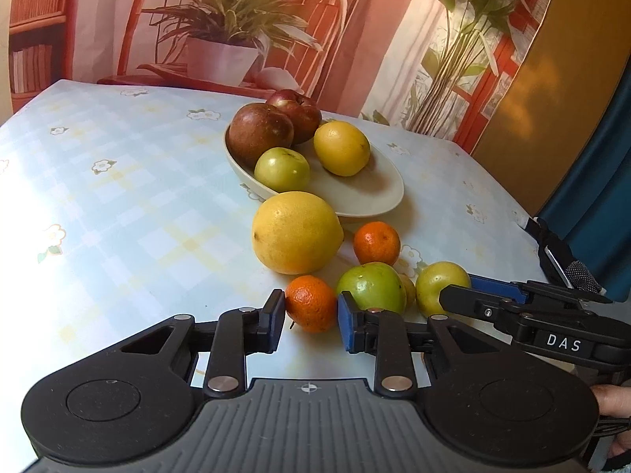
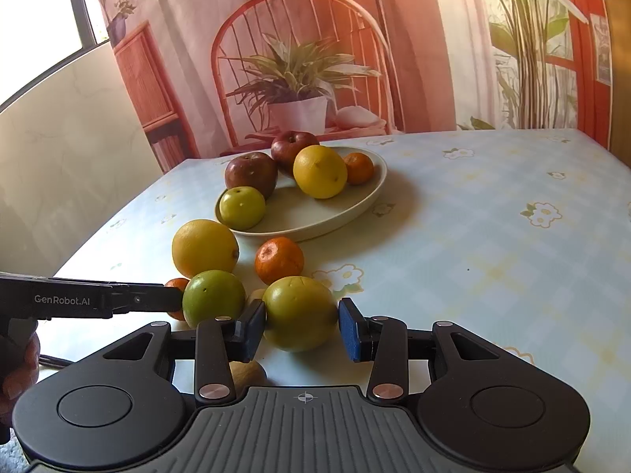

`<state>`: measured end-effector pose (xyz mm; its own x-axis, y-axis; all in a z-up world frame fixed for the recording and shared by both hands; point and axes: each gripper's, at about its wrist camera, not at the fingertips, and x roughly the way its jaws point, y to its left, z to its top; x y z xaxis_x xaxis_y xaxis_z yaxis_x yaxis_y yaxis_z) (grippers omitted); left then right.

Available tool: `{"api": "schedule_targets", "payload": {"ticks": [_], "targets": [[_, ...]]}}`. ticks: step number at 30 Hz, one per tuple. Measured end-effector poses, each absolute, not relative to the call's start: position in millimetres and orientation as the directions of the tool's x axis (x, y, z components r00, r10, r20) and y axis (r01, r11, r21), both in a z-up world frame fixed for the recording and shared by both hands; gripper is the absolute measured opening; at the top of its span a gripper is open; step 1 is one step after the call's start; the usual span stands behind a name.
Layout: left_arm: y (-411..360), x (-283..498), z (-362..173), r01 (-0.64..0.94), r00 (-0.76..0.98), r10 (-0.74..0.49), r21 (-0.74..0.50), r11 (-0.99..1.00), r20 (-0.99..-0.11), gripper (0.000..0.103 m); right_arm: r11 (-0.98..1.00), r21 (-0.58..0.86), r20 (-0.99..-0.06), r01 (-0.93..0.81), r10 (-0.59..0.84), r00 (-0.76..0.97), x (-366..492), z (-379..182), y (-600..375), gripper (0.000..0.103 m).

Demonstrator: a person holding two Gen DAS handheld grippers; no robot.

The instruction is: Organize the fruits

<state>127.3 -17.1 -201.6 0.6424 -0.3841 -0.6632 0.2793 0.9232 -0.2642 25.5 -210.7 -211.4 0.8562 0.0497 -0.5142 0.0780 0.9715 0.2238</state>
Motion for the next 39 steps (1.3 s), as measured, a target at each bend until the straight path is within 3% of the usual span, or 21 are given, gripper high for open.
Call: {"api": "schedule_targets", "payload": {"ticks": [6,16,21,26,30,39], "targets": [[-10,123,-196,0.263,0.654,-0.329,-0.204,0.943,-0.681,0.030,0.973,0.218,-0.511,0.081,0.042,0.859,27,-210,-211,0.037],[-2,122,-175,0.259,0.718,-0.317,-0.185,0.948,-0.620,0.030,0.978,0.192,-0.497,0.083,0.024,0.868,29,-202,-215,0.035],[-2,131,-161,0.272,0.745,-0.316,-0.164,0.948,-0.587,0.030,0.978,0.189,-0.485,0.083,0.020,0.874,36,-192,-224,0.016],[-5,143,-161,0.273,0.735,-0.314,-0.162,0.948,-0.601,0.030,0.978,0.199,-0.504,0.068,0.043,0.862,43,-192,-228,0.018],[-4,143,-163,0.270,0.734,-0.319,-0.172,0.947,-0.599,0.030,0.972,0.230,-0.514,0.051,0.076,0.854,40,-200,-227,0.035],[-5,141,-161,0.282,0.738,-0.329,-0.174,0.943,-0.589,0.030,0.960,0.278,-0.535,0.032,0.127,0.835,39,-208,-223,0.041]]}}
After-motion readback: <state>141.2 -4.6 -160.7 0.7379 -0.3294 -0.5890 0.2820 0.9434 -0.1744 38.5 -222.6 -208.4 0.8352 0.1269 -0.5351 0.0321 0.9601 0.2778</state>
